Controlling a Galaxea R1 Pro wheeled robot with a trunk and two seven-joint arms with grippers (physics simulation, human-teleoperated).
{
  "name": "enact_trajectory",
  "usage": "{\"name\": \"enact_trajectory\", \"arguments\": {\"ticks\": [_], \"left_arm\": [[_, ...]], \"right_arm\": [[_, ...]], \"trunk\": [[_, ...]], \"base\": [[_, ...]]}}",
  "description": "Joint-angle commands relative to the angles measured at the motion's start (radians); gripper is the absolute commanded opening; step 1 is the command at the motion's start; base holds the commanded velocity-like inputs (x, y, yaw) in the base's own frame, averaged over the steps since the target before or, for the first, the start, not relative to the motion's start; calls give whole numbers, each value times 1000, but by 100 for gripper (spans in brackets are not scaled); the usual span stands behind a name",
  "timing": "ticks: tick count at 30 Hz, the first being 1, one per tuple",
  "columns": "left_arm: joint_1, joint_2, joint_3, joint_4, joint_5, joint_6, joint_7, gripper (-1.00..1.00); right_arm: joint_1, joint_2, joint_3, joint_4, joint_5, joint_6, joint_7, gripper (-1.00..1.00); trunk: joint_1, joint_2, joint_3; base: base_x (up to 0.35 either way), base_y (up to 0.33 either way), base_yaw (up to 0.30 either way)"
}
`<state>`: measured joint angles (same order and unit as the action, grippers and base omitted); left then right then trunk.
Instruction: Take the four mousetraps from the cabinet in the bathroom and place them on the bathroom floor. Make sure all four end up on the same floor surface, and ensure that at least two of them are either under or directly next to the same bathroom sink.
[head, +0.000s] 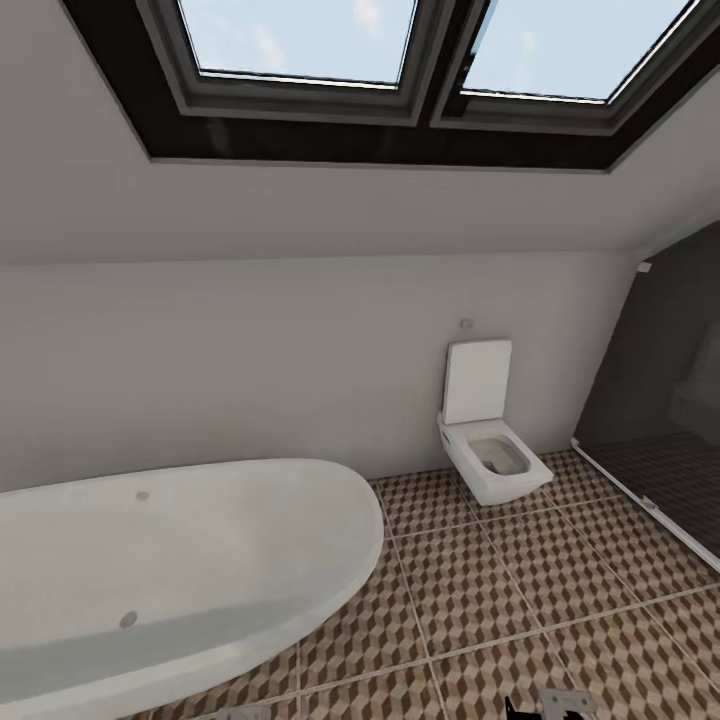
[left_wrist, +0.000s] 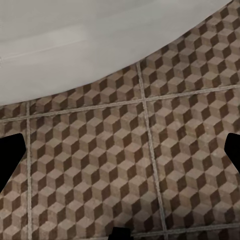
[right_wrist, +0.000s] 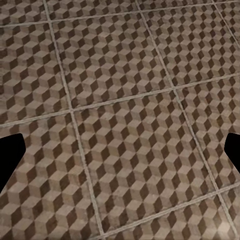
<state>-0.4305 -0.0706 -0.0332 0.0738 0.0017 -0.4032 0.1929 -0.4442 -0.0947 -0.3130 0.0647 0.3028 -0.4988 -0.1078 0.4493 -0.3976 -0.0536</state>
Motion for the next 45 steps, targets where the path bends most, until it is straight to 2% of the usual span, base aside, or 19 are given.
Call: {"name": "enact_trajectory", "arguments": {"ticks": [1,23,29,45], "left_arm": [[-2,-1,-4,4,0,-6,4,100],[-2,3,-1,4,8,-4,0,100],[-2,2,-2,4,6,-3,2,100],[-2,-3,-2,4,3,-1,3,100]], "right_arm": [[-2,-1,-4,5,10,-6,-7,100],[-2,1,-5,4,7,-7,-16,100],[-2,0,-5,4,7,-7,-16,100],[-2,0,-7,4,7,-9,-16,100]], "trunk": [[1,-2,-2],[1,-2,-2],[1,-2,-2],[1,-2,4]], "base": [[0,0,0],[18,-13,0],[194,-207,-86],[174,-291,-253]]}}
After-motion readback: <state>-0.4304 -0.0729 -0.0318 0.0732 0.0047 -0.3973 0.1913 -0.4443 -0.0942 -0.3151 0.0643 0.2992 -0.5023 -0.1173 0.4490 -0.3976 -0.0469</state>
